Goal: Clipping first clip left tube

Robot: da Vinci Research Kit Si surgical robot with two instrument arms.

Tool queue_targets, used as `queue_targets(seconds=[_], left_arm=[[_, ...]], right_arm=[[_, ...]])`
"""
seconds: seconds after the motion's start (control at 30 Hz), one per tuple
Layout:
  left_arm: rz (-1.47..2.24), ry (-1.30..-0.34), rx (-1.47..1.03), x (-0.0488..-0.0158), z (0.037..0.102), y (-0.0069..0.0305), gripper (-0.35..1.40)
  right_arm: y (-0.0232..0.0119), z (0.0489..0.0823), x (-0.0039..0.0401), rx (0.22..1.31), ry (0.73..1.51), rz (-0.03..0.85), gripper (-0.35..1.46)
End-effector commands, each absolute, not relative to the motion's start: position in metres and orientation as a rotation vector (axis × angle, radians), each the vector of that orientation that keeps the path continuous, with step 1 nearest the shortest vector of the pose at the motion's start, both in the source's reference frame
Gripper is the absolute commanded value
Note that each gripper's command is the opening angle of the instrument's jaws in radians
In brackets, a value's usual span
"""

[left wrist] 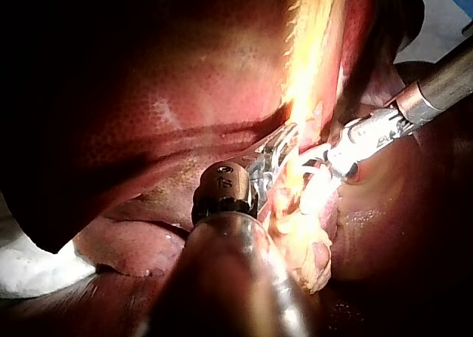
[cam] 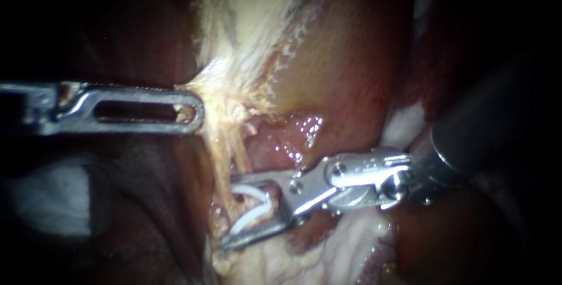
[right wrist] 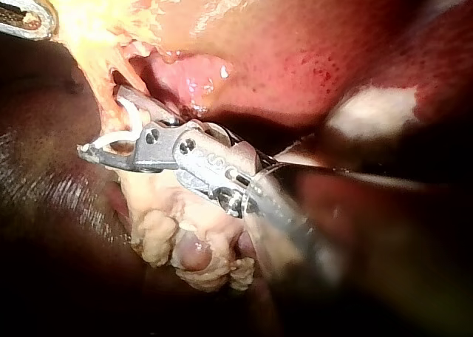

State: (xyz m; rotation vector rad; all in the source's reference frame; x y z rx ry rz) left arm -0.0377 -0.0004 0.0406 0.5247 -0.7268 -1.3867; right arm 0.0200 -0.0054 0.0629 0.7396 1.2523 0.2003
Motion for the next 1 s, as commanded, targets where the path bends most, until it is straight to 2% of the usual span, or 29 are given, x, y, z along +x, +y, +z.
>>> queue_targets(seconds=[0.03,0.27,0.73,1.0], left_arm=[[-1.386,-0.727,0.526,-0.0377,0.0406,-0.0004,-0.35],[-1.385,-0.727,0.526,-0.0377,0.0407,-0.0003,-0.35],[-1.384,-0.728,0.527,-0.0376,0.0411,-0.0001,-0.35],[-1.384,-0.728,0.527,-0.0376,0.0412,0.0000,-0.35]], right_arm=[[-0.0054,0.0629,0.0200,0.750,1.258,0.201,0.58],[-0.0055,0.0630,0.0201,0.842,1.301,0.196,0.57],[-0.0069,0.0649,0.0235,0.940,1.331,0.189,0.54],[-0.0063,0.0663,0.0236,0.948,1.333,0.195,0.51]])
